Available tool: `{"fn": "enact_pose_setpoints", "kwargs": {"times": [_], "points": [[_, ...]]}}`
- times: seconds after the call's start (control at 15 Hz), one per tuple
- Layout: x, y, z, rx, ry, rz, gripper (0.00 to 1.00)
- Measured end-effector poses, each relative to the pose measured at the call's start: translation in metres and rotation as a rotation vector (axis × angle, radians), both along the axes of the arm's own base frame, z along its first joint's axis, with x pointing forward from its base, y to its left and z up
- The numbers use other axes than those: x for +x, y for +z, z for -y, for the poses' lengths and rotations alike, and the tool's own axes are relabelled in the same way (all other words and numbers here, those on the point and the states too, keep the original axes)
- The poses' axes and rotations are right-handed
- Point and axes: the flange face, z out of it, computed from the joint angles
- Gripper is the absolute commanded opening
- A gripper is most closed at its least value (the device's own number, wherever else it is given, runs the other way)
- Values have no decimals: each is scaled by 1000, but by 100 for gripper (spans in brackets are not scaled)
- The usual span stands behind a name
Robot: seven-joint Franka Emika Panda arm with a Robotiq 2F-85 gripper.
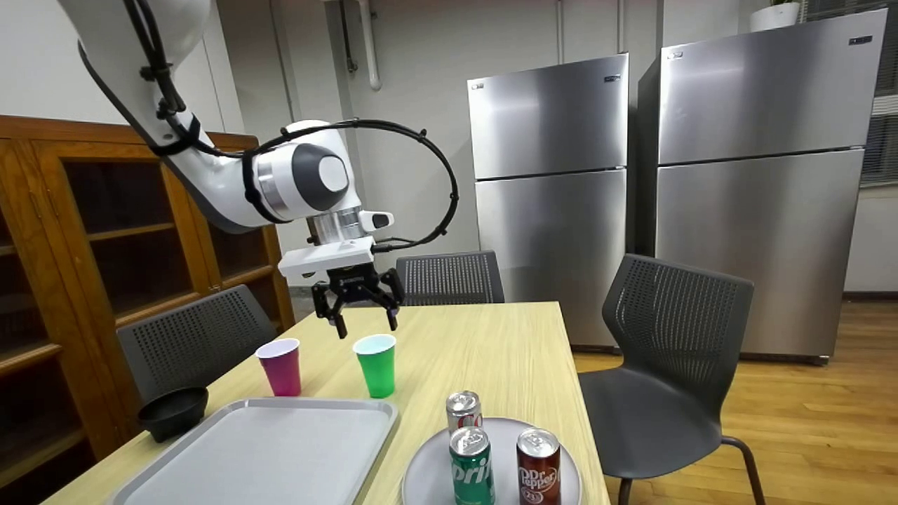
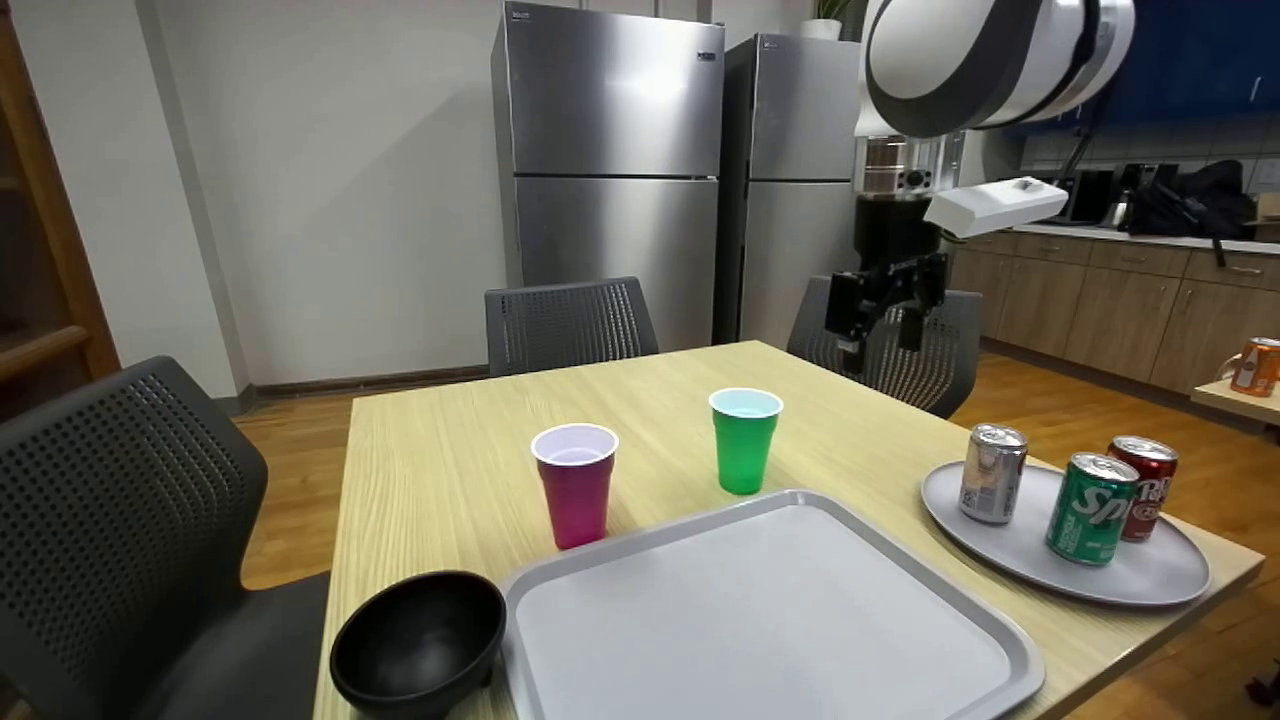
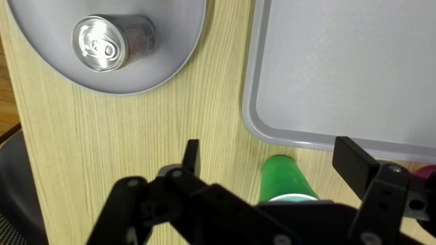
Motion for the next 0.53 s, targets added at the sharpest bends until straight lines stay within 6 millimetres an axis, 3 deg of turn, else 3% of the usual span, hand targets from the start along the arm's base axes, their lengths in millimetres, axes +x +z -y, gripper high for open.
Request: {"fn": "enact_pose_setpoints", "kwargs": {"times": [0.53], "points": [[3,5,74,32,48,38,100]]}}
